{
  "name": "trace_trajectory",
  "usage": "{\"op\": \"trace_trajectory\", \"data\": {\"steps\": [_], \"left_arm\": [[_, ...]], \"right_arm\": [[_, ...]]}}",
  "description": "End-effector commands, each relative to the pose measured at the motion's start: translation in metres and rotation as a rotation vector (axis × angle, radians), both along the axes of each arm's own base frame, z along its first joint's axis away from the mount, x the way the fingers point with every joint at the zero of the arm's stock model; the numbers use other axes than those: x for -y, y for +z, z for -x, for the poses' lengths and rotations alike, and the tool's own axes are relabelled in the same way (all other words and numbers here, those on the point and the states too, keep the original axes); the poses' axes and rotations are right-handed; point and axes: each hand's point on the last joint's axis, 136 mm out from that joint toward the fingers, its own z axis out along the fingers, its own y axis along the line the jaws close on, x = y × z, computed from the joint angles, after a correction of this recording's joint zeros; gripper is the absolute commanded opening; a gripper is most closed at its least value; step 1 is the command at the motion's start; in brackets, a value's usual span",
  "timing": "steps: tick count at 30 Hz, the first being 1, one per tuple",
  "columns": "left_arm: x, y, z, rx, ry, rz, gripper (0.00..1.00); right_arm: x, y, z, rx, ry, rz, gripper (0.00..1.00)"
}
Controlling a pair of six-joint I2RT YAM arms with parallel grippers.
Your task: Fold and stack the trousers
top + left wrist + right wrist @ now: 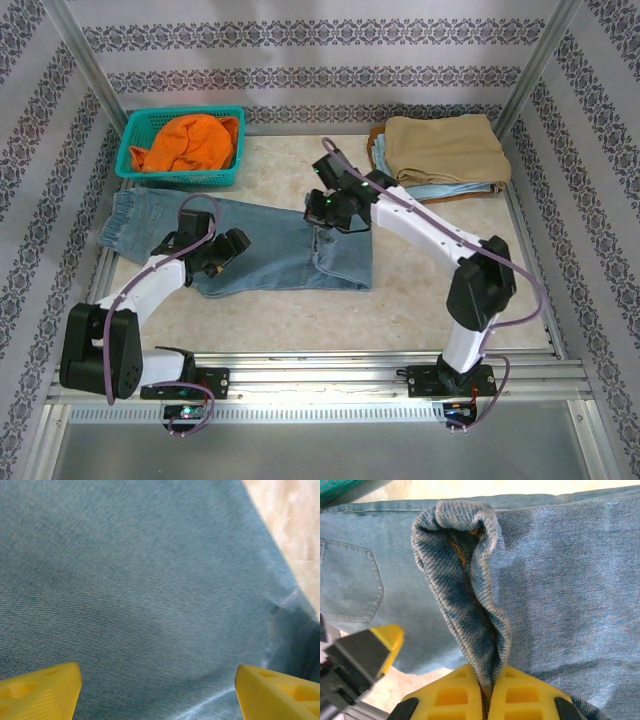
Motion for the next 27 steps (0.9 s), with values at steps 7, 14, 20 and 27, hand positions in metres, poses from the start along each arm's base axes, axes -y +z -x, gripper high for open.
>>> {"op": "trace_trajectory", "data": {"steps": [7, 14, 20, 27], "left_arm": [[-0.008, -0.041, 0.008, -0.076, -0.002, -0.038, 0.8], [-0.005, -0.051, 0.012, -0.079, -0.004, -0.018, 0.79], [-0.001, -0.057, 0.015, -0.091, -0.013, 0.004, 0.79], [0.0, -0.056, 0.017, -0.097, -0.007, 0.016, 0.8]], "right_arm": [[-0.056, 0.018, -0.028, 0.058, -0.083, -0.117, 0.0], [-0.075, -0.002, -0.039, 0.075, -0.115, -0.128, 0.0], [-0.102, -0.019, -0.039, 0.038, -0.095, -0.142, 0.0], [-0.129, -0.041, -0.045, -0.015, -0.076, -0.164, 0.05]]}}
